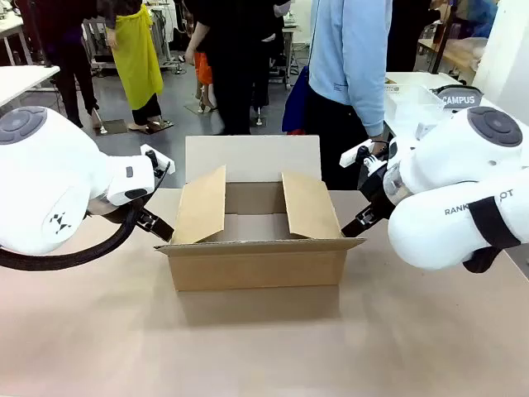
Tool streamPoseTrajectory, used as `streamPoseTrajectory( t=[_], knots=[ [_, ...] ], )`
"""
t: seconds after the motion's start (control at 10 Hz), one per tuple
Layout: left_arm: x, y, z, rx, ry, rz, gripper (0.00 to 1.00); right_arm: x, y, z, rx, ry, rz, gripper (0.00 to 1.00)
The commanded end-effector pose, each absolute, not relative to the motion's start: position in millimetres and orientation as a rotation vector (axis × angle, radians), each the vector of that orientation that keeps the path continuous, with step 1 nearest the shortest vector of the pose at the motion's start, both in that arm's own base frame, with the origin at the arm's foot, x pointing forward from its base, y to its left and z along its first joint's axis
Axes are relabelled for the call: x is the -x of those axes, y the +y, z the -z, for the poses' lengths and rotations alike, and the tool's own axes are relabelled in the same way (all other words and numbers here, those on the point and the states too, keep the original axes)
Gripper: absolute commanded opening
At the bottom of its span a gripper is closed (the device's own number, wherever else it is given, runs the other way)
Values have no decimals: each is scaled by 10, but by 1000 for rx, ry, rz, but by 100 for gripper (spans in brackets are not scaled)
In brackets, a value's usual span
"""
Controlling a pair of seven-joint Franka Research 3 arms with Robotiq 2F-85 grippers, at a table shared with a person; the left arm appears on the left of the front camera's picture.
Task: Pack the gift set into the box.
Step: Place both hands on the side flaps of the Package Box and spread them outward.
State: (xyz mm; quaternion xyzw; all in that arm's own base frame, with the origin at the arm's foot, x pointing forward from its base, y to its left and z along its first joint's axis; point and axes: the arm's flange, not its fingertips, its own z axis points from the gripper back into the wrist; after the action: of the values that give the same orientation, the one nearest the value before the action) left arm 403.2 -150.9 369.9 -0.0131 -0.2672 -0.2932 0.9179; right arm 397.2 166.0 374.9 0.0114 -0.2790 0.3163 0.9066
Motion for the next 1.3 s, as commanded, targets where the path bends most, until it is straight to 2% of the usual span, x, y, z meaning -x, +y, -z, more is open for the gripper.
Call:
streamPoseTrajectory(
  t=[0.0, 1.2],
  knots=[
    [-4031, -1511, -3701, 27, -551, 604, 100, -3972, 1660, -3749, -24, -576, -653, 100],
    [-4031, -1511, -3701, 27, -551, 604, 100, -3972, 1660, -3749, -24, -576, -653, 100]
  ],
)
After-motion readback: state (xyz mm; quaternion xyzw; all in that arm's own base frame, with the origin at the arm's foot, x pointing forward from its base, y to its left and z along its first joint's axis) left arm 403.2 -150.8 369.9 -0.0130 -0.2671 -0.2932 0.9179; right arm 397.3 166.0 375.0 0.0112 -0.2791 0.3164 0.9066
